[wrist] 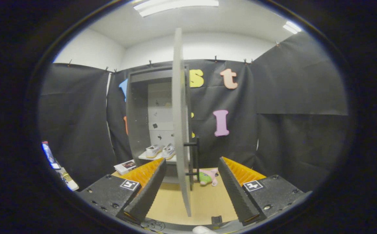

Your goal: Open the shoe cabinet door, grab the shoes and put them into the shoe cabinet, then close the shoe cabinet door.

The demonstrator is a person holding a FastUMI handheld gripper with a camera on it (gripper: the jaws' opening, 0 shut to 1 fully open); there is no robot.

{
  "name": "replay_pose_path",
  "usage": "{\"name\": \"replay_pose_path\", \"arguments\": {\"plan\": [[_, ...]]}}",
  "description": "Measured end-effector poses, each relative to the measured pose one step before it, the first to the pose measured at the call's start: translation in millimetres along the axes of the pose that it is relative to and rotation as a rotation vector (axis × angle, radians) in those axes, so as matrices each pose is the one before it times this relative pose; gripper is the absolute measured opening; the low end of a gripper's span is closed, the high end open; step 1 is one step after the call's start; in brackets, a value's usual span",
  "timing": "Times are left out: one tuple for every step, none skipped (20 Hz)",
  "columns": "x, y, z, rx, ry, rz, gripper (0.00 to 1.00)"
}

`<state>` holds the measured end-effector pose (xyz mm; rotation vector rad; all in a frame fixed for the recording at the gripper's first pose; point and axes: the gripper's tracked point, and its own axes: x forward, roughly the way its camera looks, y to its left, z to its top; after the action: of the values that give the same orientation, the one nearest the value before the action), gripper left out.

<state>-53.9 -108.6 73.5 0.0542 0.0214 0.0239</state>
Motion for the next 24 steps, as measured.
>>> {"name": "replay_pose_path", "arguments": {"plan": [[-3.13,-15.26,-5.79,-0.00117,0.01373,-0.02158,1.00],[-0.81,-14.34,-3.98,0.00098,0.01093,-0.01911,1.00],[2.07,-10.20,-5.22,0.00027,0.01154,-0.01429,1.00],[1.25,-9.26,-2.25,0.00497,0.00377,-0.01258,1.00],[3.55,-8.13,-2.91,0.00036,0.00837,-0.01052,1.00],[3.41,-7.02,-0.47,0.00085,-0.00007,-0.00760,1.00],[6.88,-4.54,1.28,0.00053,0.00115,-0.00797,1.00],[7.22,-3.64,1.08,-0.00384,-0.00223,-0.00247,1.00],[7.70,-1.22,1.16,0.00117,0.00031,-0.00319,1.00],[9.21,1.62,1.10,0.00732,0.00183,0.00508,1.00],[9.34,4.65,0.31,0.00493,0.00288,0.01169,1.00],[9.72,5.02,-1.13,0.00144,0.00927,0.01295,1.00],[10.62,5.86,2.44,0.00028,-0.00635,0.01578,1.00],[10.05,2.21,2.08,-0.00047,-0.00073,0.00010,1.00],[8.18,0.80,-0.01,0.00802,0.00292,0.00056,1.00],[6.52,5.65,-0.41,0.01612,0.00429,0.01322,1.00],[6.16,8.01,-1.33,0.01477,0.00665,0.02132,1.00],[3.63,3.58,-2.38,0.00852,0.00737,0.00865,1.00],[2.12,3.26,-1.65,-0.00249,0.00876,0.00172,1.00],[-0.91,-0.51,-1.72,-0.01282,0.00549,-0.01814,1.00],[-0.65,0.23,2.77,-0.01413,-0.00546,-0.01321,1.00],[0.09,0.72,1.04,-0.00568,-0.00676,-0.00976,0.99],[0.54,3.87,0.60,-0.00095,-0.00006,0.00547,0.98],[0.54,7.22,-3.42,-0.00506,0.01521,0.00949,0.98]]}}
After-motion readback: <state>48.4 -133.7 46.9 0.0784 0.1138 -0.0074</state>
